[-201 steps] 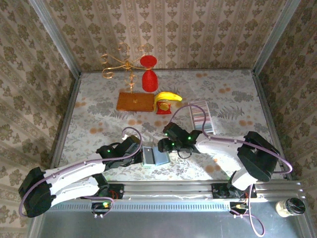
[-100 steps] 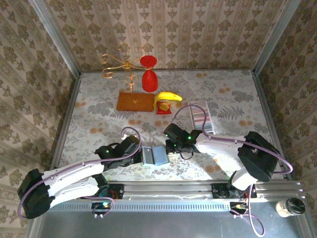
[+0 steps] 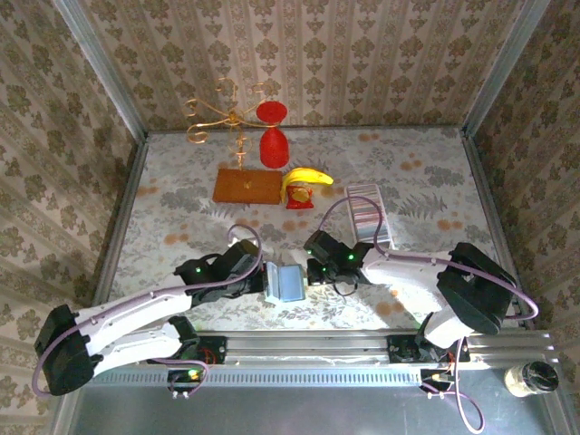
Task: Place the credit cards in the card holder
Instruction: Close the card holder at the bottom-center of the table.
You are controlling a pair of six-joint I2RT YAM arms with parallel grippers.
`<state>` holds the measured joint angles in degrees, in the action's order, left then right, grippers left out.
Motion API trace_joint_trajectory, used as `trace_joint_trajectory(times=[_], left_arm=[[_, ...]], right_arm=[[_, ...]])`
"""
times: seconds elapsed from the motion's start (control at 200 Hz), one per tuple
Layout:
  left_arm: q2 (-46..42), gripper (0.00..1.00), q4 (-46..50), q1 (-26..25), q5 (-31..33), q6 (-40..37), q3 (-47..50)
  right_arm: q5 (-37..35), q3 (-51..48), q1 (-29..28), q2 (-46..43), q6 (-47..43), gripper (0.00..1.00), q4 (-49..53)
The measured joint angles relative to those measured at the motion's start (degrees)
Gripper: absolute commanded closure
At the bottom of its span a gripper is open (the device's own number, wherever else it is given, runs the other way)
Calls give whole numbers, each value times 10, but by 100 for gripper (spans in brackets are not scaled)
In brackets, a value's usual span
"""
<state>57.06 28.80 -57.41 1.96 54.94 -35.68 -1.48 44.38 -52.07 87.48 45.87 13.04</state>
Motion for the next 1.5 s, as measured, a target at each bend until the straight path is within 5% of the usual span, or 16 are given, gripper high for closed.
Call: trace_joint_trajectory(times=[0.37, 0.475, 0.55, 0.945, 1.185, 1.345, 1.5], left_arm=[[177, 86, -148, -37, -17, -1, -29], [192, 80, -172, -37, -20, 2, -29], [192, 76, -191, -37, -20, 7, -26], [76, 74, -226, -45, -12, 30, 62], [14, 85, -229, -52, 5, 58, 124], [16, 90, -231, -67, 10, 71, 135], [38, 90, -241, -71, 11, 77, 135]], right_arm=[[5, -46, 0, -27, 26, 100, -33], [6, -55, -1, -43, 30, 81, -35], [6, -60, -1, -53, 31, 70, -35], [15, -63, -1, -58, 36, 73, -43], [21, -63, -1, -58, 38, 84, -43], [22, -63, -1, -58, 38, 70, -43], [22, -63, -1, -58, 38, 71, -42]])
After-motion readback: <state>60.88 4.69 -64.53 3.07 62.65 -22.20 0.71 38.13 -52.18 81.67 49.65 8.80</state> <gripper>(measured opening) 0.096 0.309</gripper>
